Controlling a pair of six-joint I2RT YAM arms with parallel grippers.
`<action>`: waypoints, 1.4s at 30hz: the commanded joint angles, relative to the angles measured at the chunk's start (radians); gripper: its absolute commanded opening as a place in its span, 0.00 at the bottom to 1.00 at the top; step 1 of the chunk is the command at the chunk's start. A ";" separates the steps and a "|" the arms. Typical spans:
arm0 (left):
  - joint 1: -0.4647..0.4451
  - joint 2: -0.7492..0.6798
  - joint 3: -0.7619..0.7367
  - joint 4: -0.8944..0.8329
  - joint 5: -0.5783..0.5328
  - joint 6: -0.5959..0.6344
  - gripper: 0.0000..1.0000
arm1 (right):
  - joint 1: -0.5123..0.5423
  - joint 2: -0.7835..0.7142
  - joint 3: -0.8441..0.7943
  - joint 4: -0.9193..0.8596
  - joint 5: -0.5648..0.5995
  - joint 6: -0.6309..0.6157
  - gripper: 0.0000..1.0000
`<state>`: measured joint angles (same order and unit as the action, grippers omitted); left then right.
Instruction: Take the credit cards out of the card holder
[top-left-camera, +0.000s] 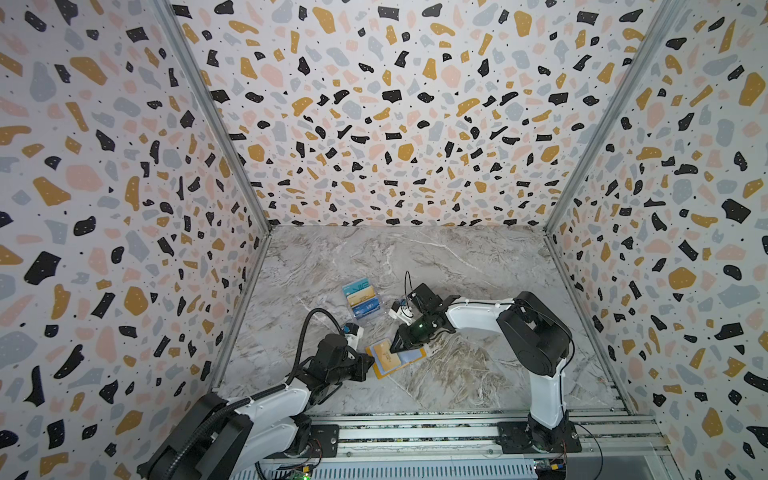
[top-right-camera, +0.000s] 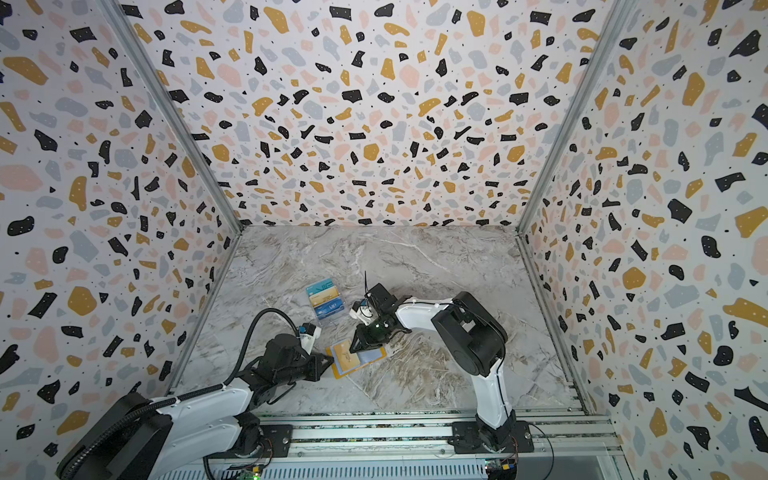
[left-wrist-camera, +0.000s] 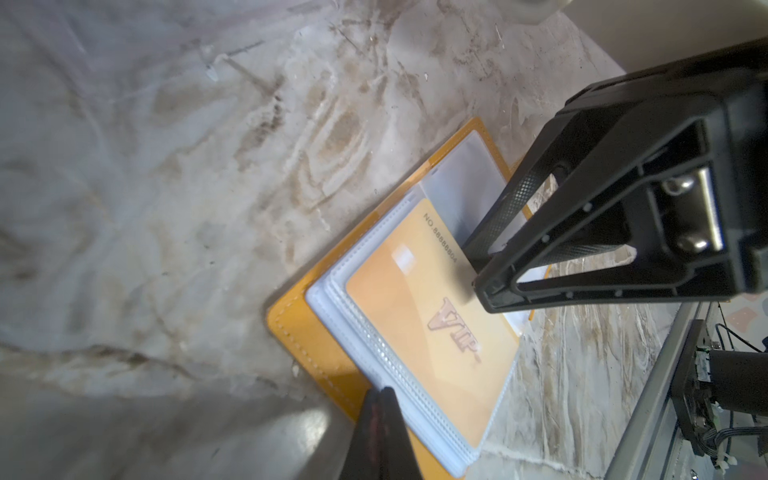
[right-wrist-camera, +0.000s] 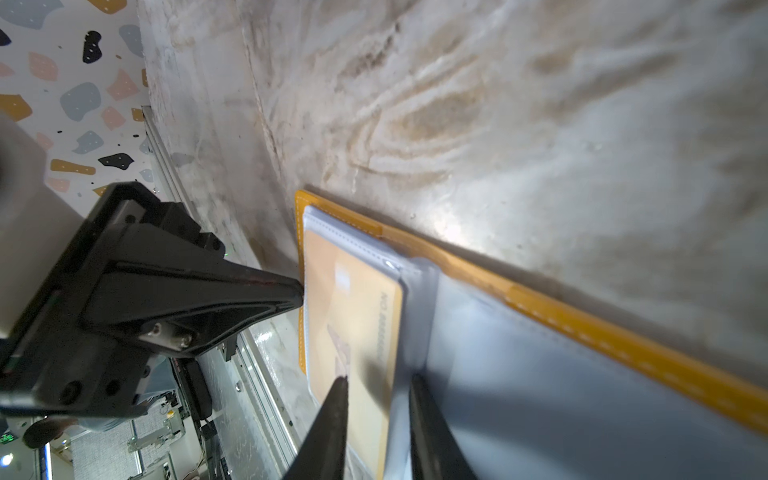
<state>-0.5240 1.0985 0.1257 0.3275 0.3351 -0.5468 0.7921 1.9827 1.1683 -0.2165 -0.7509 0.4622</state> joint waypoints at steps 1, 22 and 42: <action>-0.004 0.012 -0.013 -0.009 -0.011 0.000 0.00 | 0.006 -0.047 0.003 -0.020 -0.069 -0.013 0.27; -0.004 0.018 -0.012 -0.024 -0.024 -0.003 0.00 | 0.022 -0.008 0.023 0.055 -0.167 0.032 0.24; -0.006 0.026 -0.008 -0.033 -0.044 -0.004 0.00 | 0.042 -0.028 0.145 -0.223 0.142 -0.081 0.25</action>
<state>-0.5243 1.1095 0.1257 0.3397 0.3183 -0.5468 0.8299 1.9831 1.2800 -0.3511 -0.6636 0.4217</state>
